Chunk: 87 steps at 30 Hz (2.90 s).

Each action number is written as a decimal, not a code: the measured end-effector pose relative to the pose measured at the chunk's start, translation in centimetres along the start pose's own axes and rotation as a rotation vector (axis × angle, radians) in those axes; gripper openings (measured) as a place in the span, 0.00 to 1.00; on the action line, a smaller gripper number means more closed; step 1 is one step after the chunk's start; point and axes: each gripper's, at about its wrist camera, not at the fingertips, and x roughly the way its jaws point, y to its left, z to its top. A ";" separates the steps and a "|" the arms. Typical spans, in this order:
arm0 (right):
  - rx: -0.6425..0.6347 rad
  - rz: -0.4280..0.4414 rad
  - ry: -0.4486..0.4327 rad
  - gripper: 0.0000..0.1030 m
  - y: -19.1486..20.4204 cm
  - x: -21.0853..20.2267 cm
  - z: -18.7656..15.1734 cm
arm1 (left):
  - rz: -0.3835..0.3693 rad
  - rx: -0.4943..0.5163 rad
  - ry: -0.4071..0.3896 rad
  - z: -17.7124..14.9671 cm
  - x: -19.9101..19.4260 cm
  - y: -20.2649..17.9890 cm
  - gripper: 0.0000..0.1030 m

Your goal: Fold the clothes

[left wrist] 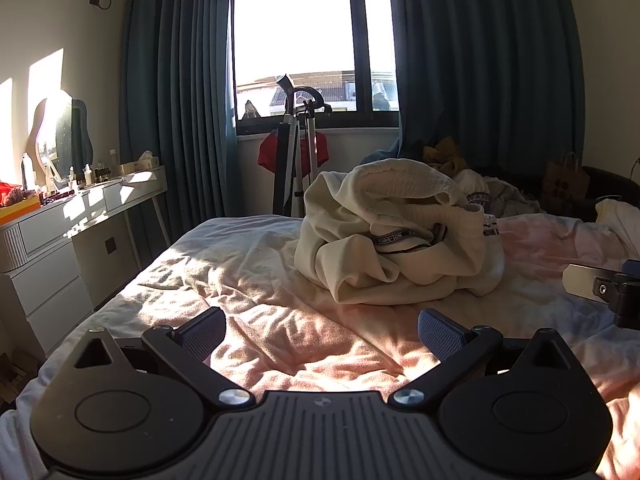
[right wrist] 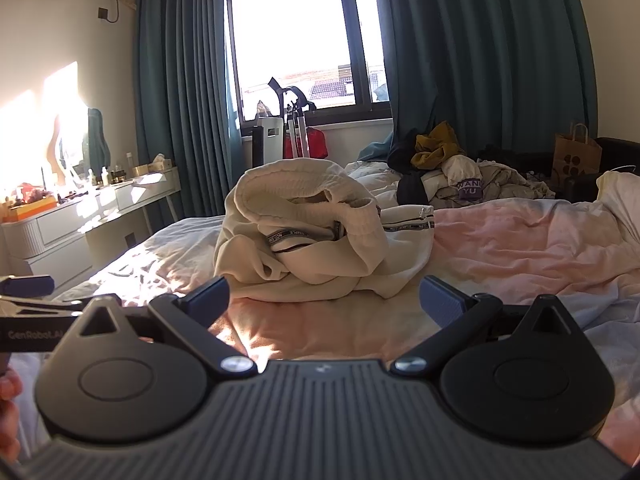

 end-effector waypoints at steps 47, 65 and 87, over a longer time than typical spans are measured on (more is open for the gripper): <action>0.046 -0.124 0.031 1.00 -1.9 0.8 -0.4 | -0.023 0.180 0.011 5.5 7.6 -5.6 1.00; 0.243 -0.115 0.115 1.00 -7.0 7.1 -2.2 | 0.071 0.543 -0.067 10.7 27.5 -17.0 0.87; 0.337 -0.031 0.024 1.00 -8.1 7.6 -3.4 | -0.094 0.324 -0.274 17.5 15.6 -13.4 0.06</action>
